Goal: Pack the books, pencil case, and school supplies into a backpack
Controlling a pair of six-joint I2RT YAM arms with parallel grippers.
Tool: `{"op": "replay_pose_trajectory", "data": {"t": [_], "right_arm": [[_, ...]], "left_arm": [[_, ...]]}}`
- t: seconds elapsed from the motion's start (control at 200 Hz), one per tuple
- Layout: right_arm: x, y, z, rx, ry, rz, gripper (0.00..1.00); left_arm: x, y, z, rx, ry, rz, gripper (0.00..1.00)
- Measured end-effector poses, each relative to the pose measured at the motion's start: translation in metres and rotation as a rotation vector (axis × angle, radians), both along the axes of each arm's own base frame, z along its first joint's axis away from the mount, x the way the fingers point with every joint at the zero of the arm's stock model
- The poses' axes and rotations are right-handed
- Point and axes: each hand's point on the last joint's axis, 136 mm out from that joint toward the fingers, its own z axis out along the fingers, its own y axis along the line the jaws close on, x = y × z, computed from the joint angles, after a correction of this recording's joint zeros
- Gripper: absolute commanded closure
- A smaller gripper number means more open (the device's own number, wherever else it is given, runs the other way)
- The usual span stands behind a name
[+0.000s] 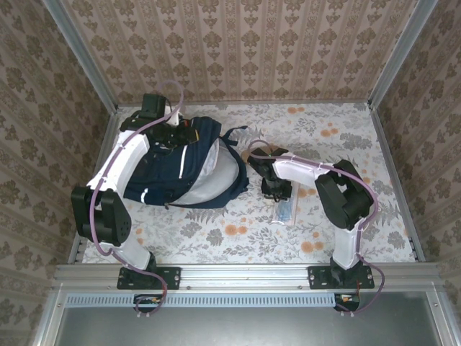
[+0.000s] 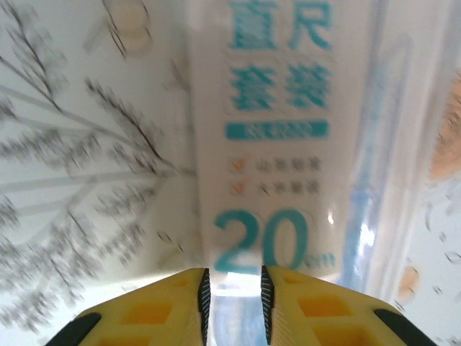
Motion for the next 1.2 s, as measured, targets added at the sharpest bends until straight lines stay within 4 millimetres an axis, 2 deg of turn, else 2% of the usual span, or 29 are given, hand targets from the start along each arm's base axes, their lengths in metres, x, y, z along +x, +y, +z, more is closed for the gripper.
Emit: {"op": "replay_pose_trajectory", "data": {"t": [0.22, 0.41, 0.515, 1.0, 1.105, 1.2], "right_arm": [[-0.018, 0.014, 0.017, -0.004, -0.002, 0.081, 0.68], [-0.044, 0.045, 0.017, -0.01, 0.005, 0.195, 0.68], [-0.056, 0.055, 0.014, -0.018, 0.013, 0.228, 0.69], [-0.076, 0.034, -0.007, -0.083, 0.077, 0.197, 0.69], [-0.08, 0.03, -0.011, -0.095, 0.088, 0.193, 0.73], [-0.079, 0.031, -0.012, -0.092, 0.082, 0.191, 0.81]], "left_arm": [[0.0, 0.0, 0.0, -0.002, 0.002, 0.003, 1.0], [-0.001, 0.0, -0.001, -0.005, 0.002, 0.001, 1.0], [-0.001, 0.0, -0.001, -0.008, 0.002, 0.003, 1.0], [-0.001, -0.001, -0.001, -0.01, 0.002, 0.002, 1.0], [-0.001, -0.001, -0.002, -0.011, 0.001, 0.002, 1.0], [0.0, -0.001, -0.001, -0.012, -0.002, 0.002, 1.0]]}}
